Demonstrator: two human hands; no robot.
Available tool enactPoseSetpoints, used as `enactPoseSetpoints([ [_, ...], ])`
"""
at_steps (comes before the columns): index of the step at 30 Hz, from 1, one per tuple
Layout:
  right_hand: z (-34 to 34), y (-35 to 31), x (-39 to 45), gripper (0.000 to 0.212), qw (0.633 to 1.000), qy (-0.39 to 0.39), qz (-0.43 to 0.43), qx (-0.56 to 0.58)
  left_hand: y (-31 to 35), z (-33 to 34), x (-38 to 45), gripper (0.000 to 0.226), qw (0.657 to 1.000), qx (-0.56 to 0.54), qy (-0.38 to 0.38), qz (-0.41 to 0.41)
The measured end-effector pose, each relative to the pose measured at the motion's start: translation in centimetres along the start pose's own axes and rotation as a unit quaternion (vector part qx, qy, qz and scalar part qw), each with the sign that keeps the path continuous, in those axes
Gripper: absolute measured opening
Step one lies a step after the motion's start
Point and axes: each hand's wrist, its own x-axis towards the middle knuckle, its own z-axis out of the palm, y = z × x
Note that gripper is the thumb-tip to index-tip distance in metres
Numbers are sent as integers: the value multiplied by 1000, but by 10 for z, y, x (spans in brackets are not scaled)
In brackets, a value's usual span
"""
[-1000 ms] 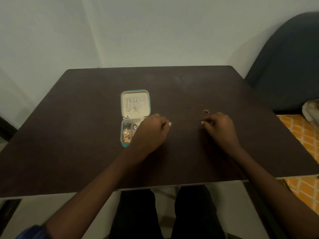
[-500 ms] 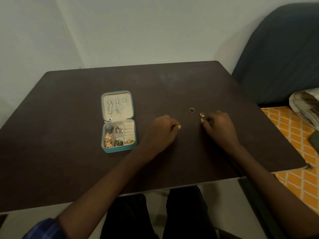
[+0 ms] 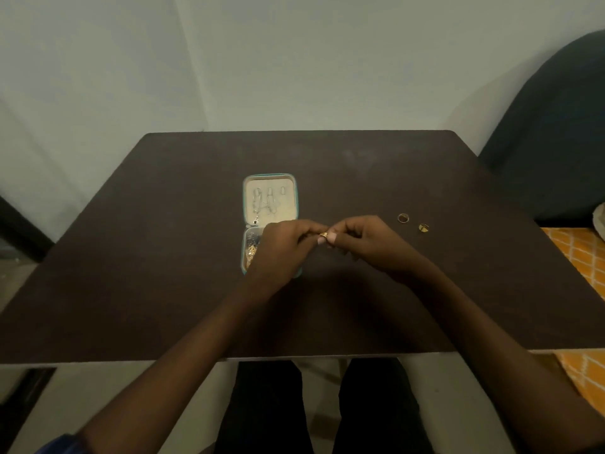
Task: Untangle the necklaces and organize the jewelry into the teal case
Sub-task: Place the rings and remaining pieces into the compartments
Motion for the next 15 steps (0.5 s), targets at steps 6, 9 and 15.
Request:
enactPoseSetpoints([
  [6,45,-16,21,12,986,59,-40,-148,-20,-24,-14,19,996,14,41,-84],
  [9,55,-17,27,17,972,52,-64,-220,-28,-34,-16,22,993,66,-8,-94],
  [15,62,-4,30,19,942,46,-79,-322,-35,-34,-17,21,987,113,-49,-102],
])
